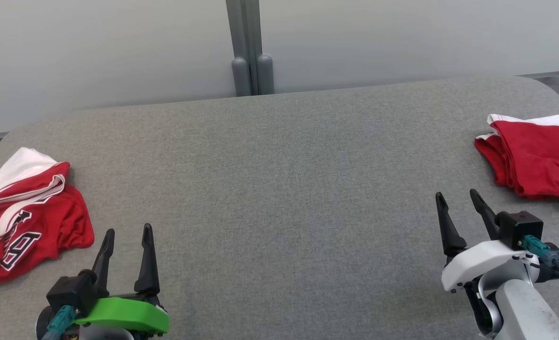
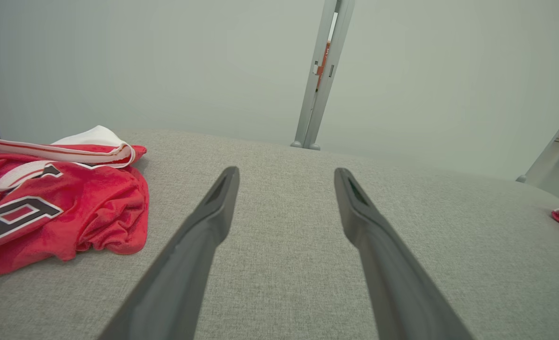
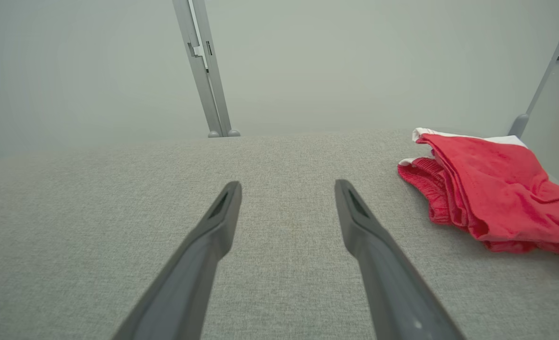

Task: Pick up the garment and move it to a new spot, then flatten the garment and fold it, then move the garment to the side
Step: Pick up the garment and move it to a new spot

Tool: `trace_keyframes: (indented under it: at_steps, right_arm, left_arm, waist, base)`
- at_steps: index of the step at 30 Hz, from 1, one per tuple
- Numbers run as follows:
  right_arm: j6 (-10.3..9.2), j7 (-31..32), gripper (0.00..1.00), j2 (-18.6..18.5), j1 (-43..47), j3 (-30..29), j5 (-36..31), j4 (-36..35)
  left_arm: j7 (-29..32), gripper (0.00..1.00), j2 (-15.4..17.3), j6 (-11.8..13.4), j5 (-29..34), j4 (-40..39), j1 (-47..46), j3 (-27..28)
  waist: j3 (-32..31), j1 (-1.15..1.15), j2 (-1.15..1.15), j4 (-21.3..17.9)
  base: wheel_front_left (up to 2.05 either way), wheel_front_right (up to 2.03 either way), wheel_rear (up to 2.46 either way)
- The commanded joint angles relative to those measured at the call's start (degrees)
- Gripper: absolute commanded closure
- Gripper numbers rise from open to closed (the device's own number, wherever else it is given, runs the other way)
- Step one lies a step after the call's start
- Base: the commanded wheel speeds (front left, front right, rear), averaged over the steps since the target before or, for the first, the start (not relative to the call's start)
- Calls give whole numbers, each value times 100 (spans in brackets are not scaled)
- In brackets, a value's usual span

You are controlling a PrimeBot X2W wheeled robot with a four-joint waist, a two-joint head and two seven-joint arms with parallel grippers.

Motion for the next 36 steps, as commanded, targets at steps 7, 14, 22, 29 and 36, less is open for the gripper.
trace_keyframes:
  at_steps: [7, 14, 22, 29, 36]
  right_arm:
    - [-10, -15, 0, 30, 126, -129, -72, -47]
    - [-10, -15, 0, 111, 133, -173, -136, -178]
    - [-10, -15, 0, 179, 114, -74, -196, -160]
    - [-10, -15, 0, 235, 85, 14, -171, -89]
    - [-10, -15, 0, 281, 123, 11, -166, -77]
  left_arm:
    - [-2, 0, 8, -23, -7, -48, 29, 36]
    - [-3, 0, 11, -22, 91, -57, 42, 130]
    - [-3, 0, 11, -22, 179, -75, 42, 303]
    - [-3, 0, 10, -22, 232, -90, 91, 437]
    - [-3, 0, 9, -22, 257, -67, 132, 524]
  waist:
    - [-8, 0, 0, 420]
    - [26, 0, 0, 1203]
    - [8, 0, 0, 2133]
    - [-7, 0, 0, 2741]
    - [6, 0, 0, 3109]
  base:
    - [0, 0, 0]
    - [0, 0, 0]
    - [0, 0, 0]
    - [0, 0, 0]
    - [0, 0, 0]
